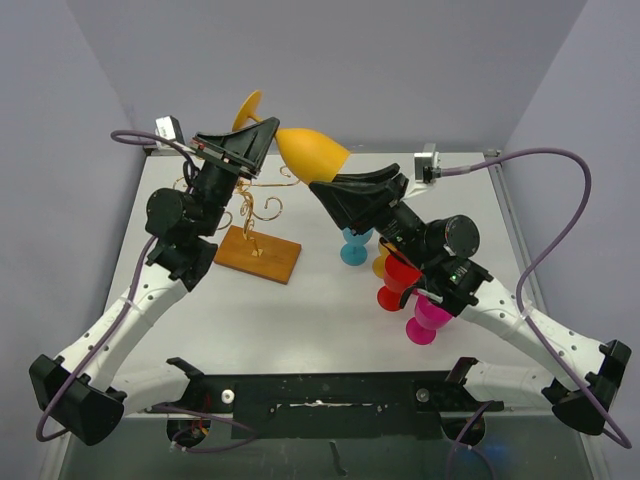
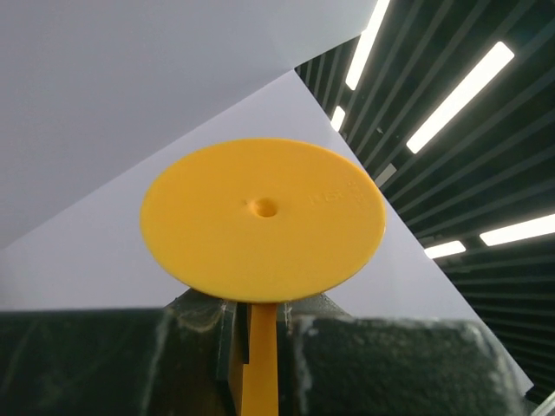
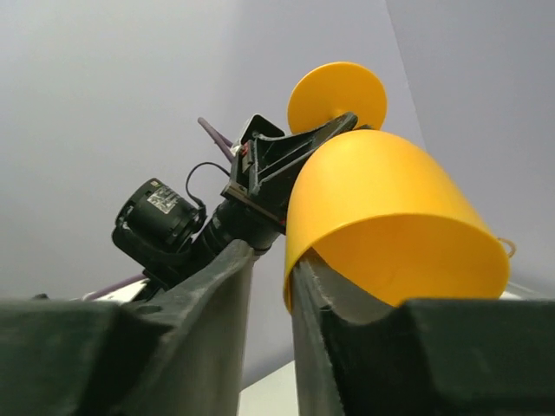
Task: Place the wine glass upside down on the wine glass rack
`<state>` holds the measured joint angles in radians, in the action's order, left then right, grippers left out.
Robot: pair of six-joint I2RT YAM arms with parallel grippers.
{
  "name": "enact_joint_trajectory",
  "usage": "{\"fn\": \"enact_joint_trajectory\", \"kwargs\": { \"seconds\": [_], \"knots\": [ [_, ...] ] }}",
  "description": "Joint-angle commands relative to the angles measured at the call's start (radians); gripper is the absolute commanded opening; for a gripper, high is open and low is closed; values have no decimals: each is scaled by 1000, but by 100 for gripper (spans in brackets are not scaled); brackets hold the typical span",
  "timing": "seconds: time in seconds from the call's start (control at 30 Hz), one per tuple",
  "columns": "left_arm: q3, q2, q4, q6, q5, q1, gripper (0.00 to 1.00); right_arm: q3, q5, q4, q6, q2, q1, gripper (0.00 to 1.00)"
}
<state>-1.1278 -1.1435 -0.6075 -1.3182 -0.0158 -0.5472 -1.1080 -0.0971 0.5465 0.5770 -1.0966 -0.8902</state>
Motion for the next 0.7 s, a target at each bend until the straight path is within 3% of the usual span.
{"fn": "enact_joint_trajectory", "kwargs": {
  "seconds": [0.0,0.1,0.4,0.67],
  "knots": [
    [-10,28,8,84,-45,4,0,10,-4,26,25,57,-16,31],
    [-12,37,25,108,-54,4,0,18,15,28,32,66,-16,42],
    [-33,49,64,199,-49,6,0,17,64,-7,46,69,-16,44],
    [-70,82,172,393,-10,20,0,26,142,-73,40,98,-16,48]
  ]
}}
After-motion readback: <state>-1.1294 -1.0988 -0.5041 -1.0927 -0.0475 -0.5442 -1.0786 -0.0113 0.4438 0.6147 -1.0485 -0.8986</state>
